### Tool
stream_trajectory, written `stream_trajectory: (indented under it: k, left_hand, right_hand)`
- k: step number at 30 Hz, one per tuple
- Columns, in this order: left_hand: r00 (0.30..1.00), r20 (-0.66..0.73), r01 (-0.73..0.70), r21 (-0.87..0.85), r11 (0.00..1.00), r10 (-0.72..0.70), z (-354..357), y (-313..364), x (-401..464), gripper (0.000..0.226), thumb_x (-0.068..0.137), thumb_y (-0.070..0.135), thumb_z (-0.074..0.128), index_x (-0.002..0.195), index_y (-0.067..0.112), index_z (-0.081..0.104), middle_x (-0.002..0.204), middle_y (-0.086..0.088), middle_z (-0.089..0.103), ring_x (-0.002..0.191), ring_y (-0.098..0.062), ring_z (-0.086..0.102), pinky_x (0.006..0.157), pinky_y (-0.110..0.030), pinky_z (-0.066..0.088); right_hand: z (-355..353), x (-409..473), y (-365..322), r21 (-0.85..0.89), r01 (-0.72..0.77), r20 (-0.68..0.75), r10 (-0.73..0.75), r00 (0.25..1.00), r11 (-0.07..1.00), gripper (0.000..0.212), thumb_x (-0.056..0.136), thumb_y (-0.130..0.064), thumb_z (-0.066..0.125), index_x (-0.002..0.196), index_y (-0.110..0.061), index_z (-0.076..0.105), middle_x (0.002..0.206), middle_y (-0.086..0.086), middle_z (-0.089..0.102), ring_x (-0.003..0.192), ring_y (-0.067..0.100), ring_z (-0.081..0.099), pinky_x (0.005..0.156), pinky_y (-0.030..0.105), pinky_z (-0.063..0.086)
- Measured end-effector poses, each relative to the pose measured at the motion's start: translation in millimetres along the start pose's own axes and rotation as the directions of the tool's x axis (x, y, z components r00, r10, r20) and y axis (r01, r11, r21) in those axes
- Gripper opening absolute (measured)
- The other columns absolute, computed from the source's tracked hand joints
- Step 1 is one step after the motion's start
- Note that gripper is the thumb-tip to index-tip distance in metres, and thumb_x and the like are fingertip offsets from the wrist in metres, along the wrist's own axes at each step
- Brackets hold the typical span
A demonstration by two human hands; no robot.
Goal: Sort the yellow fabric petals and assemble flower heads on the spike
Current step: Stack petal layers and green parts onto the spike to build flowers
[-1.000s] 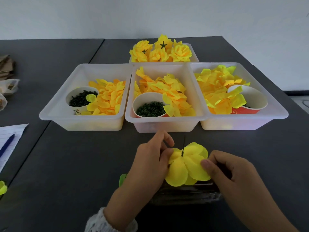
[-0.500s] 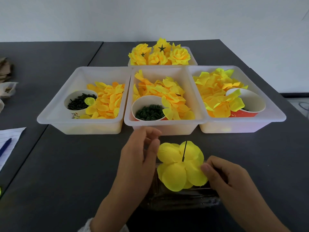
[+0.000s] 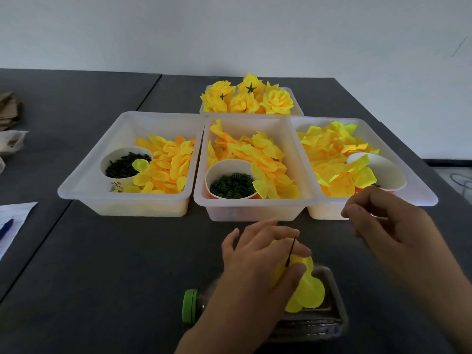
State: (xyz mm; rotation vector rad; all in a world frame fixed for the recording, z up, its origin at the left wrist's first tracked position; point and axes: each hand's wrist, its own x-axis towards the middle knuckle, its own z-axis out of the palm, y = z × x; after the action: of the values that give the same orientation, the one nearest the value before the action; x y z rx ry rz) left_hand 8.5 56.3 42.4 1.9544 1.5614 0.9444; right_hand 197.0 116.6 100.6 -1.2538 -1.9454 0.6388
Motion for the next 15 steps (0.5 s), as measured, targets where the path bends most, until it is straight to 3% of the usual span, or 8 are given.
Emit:
stream_trajectory:
  k: [3, 9, 15]
  left_hand:
    - [0.999, -0.006, 0.037, -0.084, 0.996, -0.038, 5.3, -3.1, -1.2, 0.033, 0.087, 0.055, 0.036, 0.111, 0.049, 0.057, 0.127, 0.040, 0.045, 0.136, 0.014, 0.018, 0.115, -0.046, 0.008]
    - [0.998, 0.016, 0.059, -0.133, 0.989, -0.058, 10.6, -6.8, -1.1, 0.037, 0.086, 0.056, 0.034, 0.109, 0.049, 0.061, 0.124, 0.041, 0.046, 0.135, 0.016, 0.018, 0.115, -0.041, 0.004]
    - [0.998, 0.020, 0.066, -0.128, 0.990, -0.064, 9.4, -5.9, 0.0, 0.028, 0.089, 0.049, 0.043, 0.109, 0.051, 0.062, 0.124, 0.042, 0.047, 0.135, 0.016, 0.018, 0.115, -0.041, 0.008]
  right_hand:
    - [6.5, 8.5, 2.3, 0.000, 0.019, 0.046, -0.019, 0.999, 1.000, 0.012, 0.087, -0.031, 0.052, 0.077, -0.027, 0.059, 0.063, 0.003, 0.057, 0.044, 0.011, 0.042, 0.042, 0.019, 0.032]
    - [21.2, 34.3, 3.6, 0.016, 0.034, 0.083, -0.035, 0.996, 0.999, 0.019, 0.091, -0.023, 0.054, 0.074, -0.029, 0.059, 0.064, -0.005, 0.058, 0.051, 0.006, 0.050, 0.046, 0.011, 0.036]
    - [28.0, 99.4, 3.8, -0.159, 0.076, 0.018, -0.074, 0.997, 0.984, 0.019, 0.090, -0.017, 0.057, 0.074, -0.026, 0.060, 0.068, -0.015, 0.059, 0.062, 0.001, 0.053, 0.054, 0.005, 0.036]
